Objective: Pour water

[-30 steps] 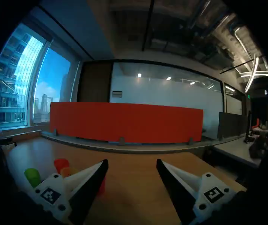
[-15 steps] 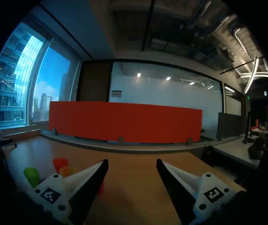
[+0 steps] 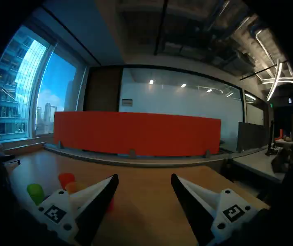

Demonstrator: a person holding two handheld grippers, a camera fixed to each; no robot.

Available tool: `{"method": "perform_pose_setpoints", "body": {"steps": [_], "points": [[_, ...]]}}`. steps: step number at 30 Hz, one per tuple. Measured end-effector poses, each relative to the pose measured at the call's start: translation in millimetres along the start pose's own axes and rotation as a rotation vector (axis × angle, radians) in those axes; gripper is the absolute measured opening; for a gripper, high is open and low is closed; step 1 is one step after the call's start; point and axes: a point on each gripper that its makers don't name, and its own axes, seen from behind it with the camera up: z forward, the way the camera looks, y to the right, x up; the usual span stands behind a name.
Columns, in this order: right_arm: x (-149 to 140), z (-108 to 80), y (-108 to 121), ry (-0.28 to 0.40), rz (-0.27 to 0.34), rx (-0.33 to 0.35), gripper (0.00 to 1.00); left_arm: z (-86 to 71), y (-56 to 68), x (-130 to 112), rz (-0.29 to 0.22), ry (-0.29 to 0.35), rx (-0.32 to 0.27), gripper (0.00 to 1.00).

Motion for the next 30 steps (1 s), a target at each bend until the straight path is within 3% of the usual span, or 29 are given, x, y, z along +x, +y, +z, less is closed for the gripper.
{"method": "perform_pose_setpoints", "body": {"steps": [30], "points": [[-1.0,-9.1,5.8,0.028,0.022,0.018,0.99,0.6,3.2,-3.1,0.002,-0.008,-0.008,0.99]]}}
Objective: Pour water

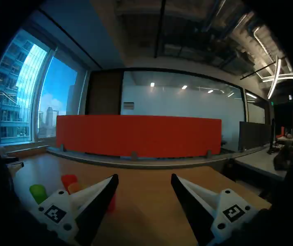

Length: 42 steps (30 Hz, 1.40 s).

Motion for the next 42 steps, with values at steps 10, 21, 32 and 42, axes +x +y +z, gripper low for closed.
{"method": "perform_pose_setpoints", "body": {"steps": [10,21,32,42], "points": [[-2.7,8.3,9.6,0.039,0.008,-0.028,0.99,0.2,0.4,-0.5,0.000,0.000,0.000,0.98],[-33.6,24.6,10.6,0.036,0.006,-0.061,0.99,-0.1,0.4,-0.6,0.000,-0.001,0.000,0.99],[-60.8,28.0,16.4,0.025,0.025,-0.057,0.99,-0.8,-0.8,-0.1,0.000,0.000,0.000,0.99],[-75.1,28.8,13.4,0.005,0.028,-0.035,0.99,-0.3,-0.3,-0.4,0.000,0.000,0.000,0.99]]}}
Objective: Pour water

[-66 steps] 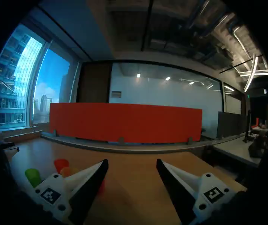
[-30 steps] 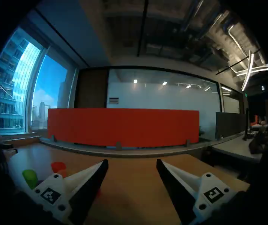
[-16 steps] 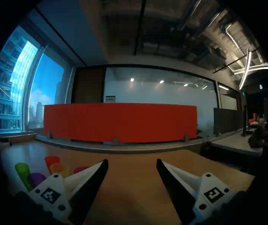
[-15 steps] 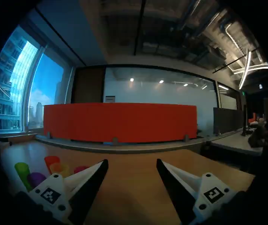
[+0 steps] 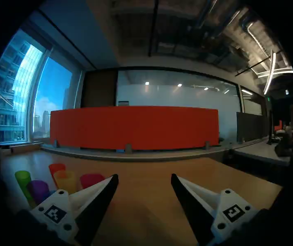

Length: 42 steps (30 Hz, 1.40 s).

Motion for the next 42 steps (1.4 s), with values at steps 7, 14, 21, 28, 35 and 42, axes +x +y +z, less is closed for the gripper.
{"method": "perform_pose_setpoints", "body": {"steps": [7,14,21,28,35,42], "points": [[-6.3,1.4,0.8,-0.010,-0.002,0.000,0.99,0.4,0.2,-0.3,0.000,0.000,0.000,0.99],[-9.8,3.7,-0.4,-0.026,0.001,0.004,0.99,0.3,-0.2,-0.1,0.000,0.000,0.000,0.98],[-10.0,3.8,-1.2,-0.027,0.003,0.008,0.99,-0.3,-0.3,0.1,0.000,0.000,0.000,0.98],[-9.6,1.5,-3.1,-0.027,0.003,0.016,0.99,0.0,0.1,-0.1,0.000,0.000,0.000,0.99],[-10.0,0.3,-3.4,-0.027,0.003,0.017,0.99,0.0,0.1,-0.1,0.000,0.000,0.000,0.99],[-10.7,0.2,-3.5,-0.029,0.004,0.017,0.99,0.2,0.3,-0.1,0.000,0.000,0.000,0.99]]}}
